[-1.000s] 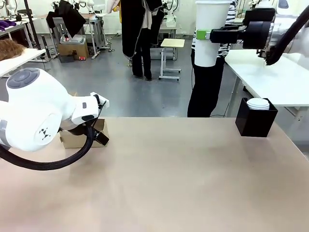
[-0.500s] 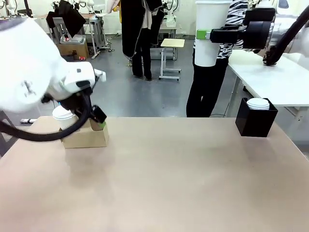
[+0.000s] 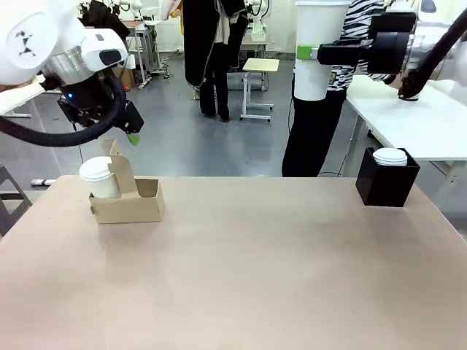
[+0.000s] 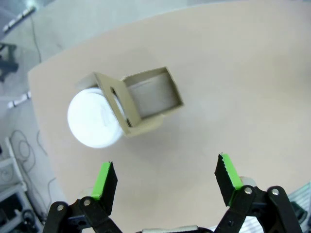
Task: Pour a drink into a cup and package it in a carrier.
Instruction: Position the Cup Carrier in the center of the table.
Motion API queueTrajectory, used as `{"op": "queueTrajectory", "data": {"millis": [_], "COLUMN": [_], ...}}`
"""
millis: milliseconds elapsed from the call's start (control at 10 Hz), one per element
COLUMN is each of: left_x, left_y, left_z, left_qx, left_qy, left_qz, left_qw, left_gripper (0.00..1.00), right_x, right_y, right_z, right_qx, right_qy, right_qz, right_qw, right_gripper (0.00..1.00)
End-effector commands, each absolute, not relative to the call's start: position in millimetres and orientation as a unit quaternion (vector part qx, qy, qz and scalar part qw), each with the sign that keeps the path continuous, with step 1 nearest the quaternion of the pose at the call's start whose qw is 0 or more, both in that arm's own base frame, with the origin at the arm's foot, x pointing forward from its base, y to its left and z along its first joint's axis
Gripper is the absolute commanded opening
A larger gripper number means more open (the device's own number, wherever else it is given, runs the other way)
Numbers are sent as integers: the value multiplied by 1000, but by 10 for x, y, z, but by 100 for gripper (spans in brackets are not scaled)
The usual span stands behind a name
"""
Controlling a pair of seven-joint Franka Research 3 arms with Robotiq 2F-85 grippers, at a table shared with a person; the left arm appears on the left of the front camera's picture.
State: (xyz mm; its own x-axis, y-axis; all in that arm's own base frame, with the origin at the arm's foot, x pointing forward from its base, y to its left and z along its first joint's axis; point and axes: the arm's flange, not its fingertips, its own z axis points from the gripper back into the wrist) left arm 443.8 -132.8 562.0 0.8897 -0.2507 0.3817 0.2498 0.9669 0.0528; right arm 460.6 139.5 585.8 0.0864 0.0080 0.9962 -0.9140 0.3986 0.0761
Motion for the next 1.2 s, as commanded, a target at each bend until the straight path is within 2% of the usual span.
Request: {"op": "queueTrajectory", "data": {"millis": [0,600,1000,1100], "left_x": [4839,5415,5474,5472], "left_y": [-1354,-1106,-944,-929], "left_z": [5560,5230,5073,5052], "left_qx": [16,-1,-6,-4], "left_qy": [-164,-142,-136,-132], "left_qz": [-80,-48,-25,-22], "left_qw": [983,989,990,991], "left_gripper": [100,100,100,40], "right_x": [4626,4626,4626,4626], "right_y": [1418,1418,1418,1418], "right_z": [5906,5906,5906,5906], "right_qx": [404,404,404,404], "right_qy": [-568,-568,-568,-568], "right_qz": [374,374,374,374], "right_qw": [612,612,612,612], "right_gripper": [81,81,81,81]}}
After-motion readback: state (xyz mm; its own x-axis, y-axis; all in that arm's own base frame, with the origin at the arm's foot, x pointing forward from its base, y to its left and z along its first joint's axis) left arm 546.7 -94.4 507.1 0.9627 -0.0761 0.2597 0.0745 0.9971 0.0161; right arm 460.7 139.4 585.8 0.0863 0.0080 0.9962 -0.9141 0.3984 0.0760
